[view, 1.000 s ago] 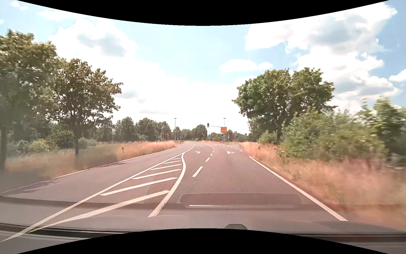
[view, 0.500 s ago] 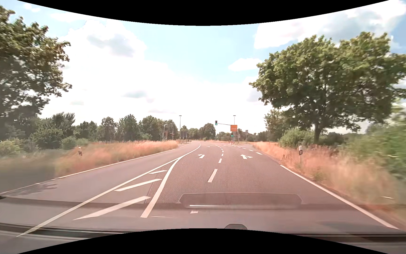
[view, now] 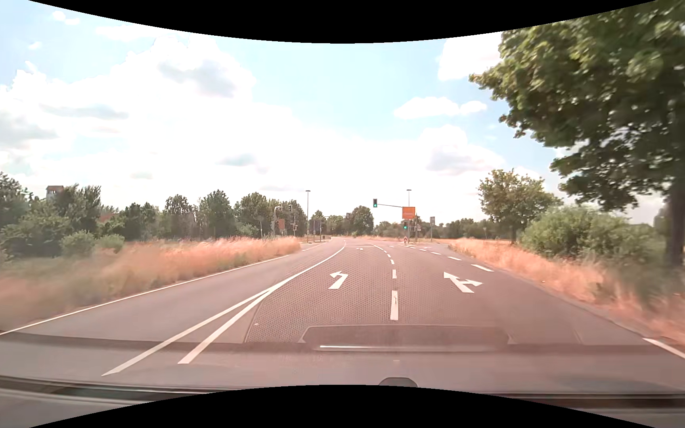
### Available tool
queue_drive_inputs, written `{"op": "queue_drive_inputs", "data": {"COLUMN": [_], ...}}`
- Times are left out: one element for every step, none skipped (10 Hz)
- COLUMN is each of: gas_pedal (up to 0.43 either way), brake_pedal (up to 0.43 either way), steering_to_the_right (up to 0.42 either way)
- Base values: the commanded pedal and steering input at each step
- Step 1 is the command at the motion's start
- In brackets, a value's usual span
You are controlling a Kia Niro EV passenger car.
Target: Follow the waypoints while adhering to traffic rules and regulations
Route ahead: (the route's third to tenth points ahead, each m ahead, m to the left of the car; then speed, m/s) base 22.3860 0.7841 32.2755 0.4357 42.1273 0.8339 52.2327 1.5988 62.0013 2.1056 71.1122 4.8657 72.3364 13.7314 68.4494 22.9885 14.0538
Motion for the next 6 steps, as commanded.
{"op": "queue_drive_inputs", "data": {"gas_pedal": [0.000, 0.000, 0.000, 0.000, 0.000, 0.000], "brake_pedal": [0.165, 0.171, 0.177, 0.177, 0.183, 0.183], "steering_to_the_right": [-0.011, -0.008, -0.007, -0.007, -0.007, -0.006]}}
